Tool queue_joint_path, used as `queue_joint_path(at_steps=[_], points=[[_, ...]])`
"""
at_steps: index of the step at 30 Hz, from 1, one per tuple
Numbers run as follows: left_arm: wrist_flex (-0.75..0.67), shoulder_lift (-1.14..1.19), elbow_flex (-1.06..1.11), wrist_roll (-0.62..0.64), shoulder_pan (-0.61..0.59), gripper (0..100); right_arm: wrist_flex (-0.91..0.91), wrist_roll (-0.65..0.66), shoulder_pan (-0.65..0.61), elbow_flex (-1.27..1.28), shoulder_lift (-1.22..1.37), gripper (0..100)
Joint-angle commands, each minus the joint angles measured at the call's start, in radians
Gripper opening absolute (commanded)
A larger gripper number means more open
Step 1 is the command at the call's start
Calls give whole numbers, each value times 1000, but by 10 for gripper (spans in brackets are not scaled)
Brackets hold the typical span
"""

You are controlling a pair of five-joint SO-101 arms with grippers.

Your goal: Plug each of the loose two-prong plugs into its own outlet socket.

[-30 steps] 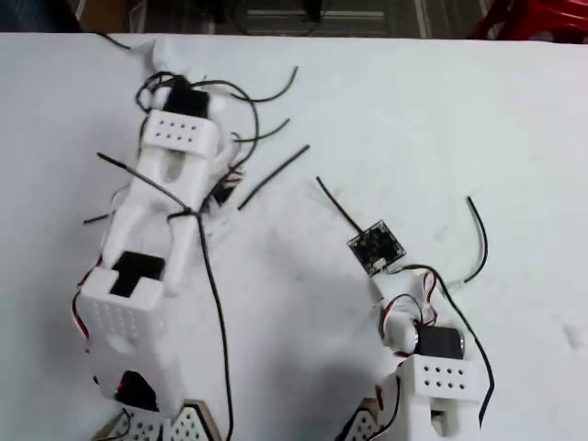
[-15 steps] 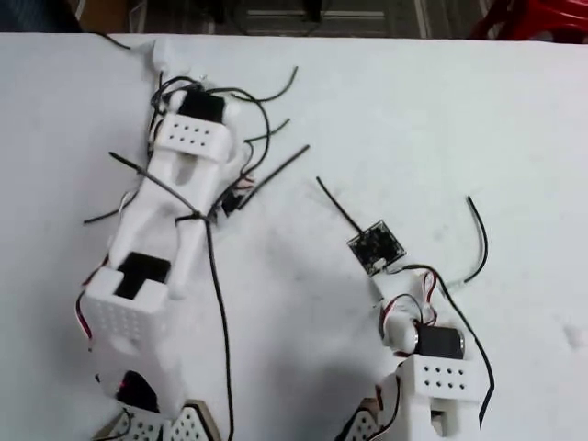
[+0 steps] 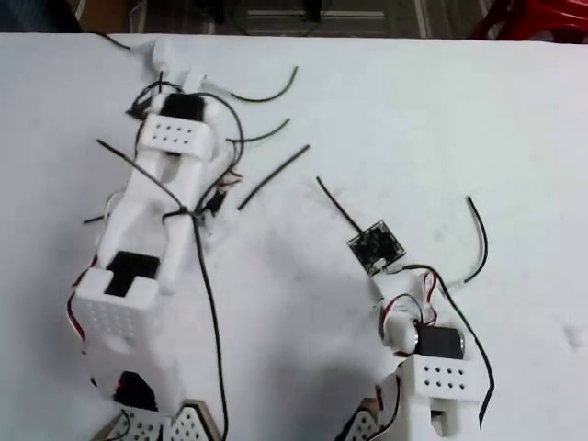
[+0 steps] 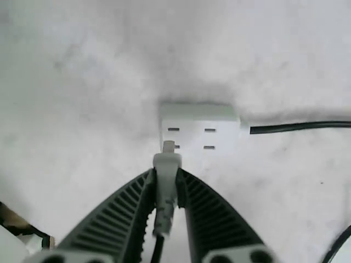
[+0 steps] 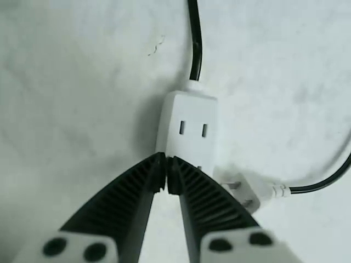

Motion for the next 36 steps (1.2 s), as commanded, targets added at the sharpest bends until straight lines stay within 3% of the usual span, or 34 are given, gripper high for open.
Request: queue_joint_path(at_steps=[1,22,29,36], points=[[-12,-19,-5,21,-36,24,-16,0,4,6,2,19],[-57,27,43,21,-22,24,-16,0,4,6,2,19],[-25,30,35,23,58,24,-16,0,4,6,2,19],[-38,30,35,23,15,24,-16,0,4,6,2,19]])
